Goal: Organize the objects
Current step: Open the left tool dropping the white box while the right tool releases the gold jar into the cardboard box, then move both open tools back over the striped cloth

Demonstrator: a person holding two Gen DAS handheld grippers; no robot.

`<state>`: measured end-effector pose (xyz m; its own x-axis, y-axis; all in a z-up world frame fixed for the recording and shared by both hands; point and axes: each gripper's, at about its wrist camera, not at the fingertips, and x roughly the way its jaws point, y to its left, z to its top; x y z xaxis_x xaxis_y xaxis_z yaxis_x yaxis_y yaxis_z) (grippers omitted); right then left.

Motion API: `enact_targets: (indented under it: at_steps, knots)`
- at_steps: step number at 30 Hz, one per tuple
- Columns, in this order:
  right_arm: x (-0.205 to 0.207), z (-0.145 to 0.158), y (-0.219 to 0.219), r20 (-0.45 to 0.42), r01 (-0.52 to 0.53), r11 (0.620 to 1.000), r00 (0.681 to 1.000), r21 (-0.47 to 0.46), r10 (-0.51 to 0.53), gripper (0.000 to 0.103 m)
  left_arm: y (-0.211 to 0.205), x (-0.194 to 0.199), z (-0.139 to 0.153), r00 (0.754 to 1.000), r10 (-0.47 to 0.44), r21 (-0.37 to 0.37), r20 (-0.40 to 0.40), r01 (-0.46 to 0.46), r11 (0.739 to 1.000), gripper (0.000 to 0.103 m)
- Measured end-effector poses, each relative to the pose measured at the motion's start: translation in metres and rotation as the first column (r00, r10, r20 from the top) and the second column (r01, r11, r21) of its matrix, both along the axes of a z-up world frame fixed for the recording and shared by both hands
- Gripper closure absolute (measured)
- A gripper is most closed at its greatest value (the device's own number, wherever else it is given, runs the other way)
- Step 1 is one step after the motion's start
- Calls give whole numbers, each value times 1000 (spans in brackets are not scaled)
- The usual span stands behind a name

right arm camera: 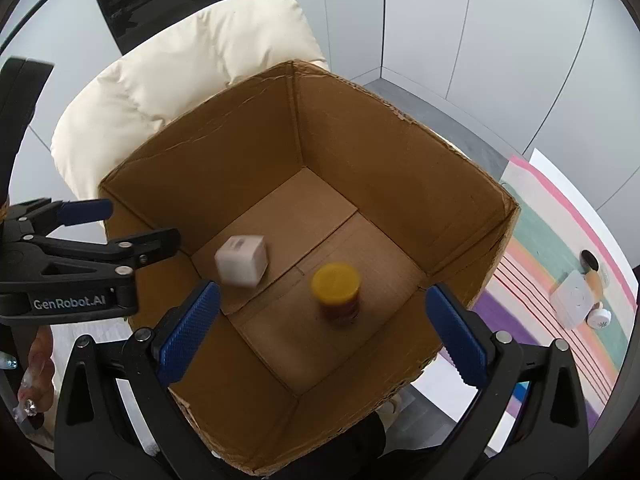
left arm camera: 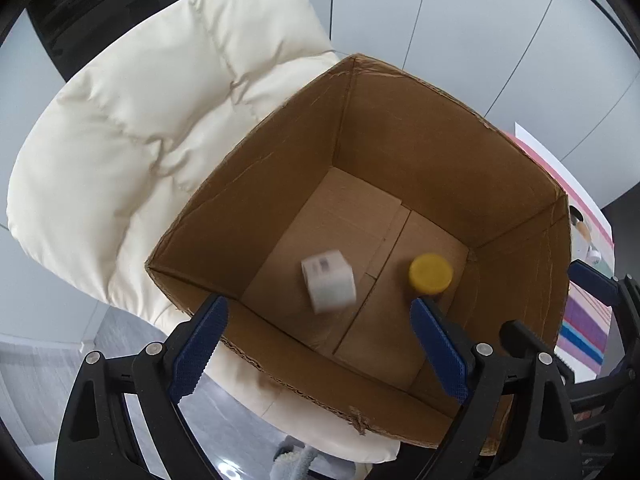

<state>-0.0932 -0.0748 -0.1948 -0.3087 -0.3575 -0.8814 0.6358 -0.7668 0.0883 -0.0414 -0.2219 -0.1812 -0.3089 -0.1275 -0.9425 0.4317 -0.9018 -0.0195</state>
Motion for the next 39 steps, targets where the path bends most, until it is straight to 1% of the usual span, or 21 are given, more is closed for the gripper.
enact_targets:
  at_steps: [4,10,14,17,22,25,26,28,33,39]
  knots:
    - [-1,1,2,-1,10,1000,1000,-3,-10,0,0,1,3,1000,1,7,-11,-1,1000,9]
    - [3,4,8,-10,18,1000,1000,7,-18,0,4,1,7,1000,-12,-16,-19,12,1000,9]
    - [4,6,14,-8,35,999,999,10,-35,0,6,3,10,1000,-25,-15,-19,24,1000,9]
    - [5,8,20,-14,56,998,998,15,-56,0,4,6,13,999,-26,-33,-24,25,999,9]
    - [4,6,27,17,98,995,995,27,-98,0,0,15,20,1000,-10,-24,-25,9,1000,9]
    - [9,6,30,36,107,994,993,32,-109,0,1,25,24,1000,-1,-59,-25,-1,998,9]
    - [12,7,31,35,105,994,994,32,-106,0,2,30,24,1000,2,-77,-18,-3,997,9]
    - [19,10,33,29,98,995,995,37,-99,0,1,38,24,1000,8,-88,-8,-8,996,9]
    - [37,16,42,32,94,995,995,27,-95,0,5,64,19,1000,17,-38,6,-17,999,9]
    - [61,25,53,22,94,996,995,8,-95,0,22,91,20,1000,-10,-14,-7,10,1000,9]
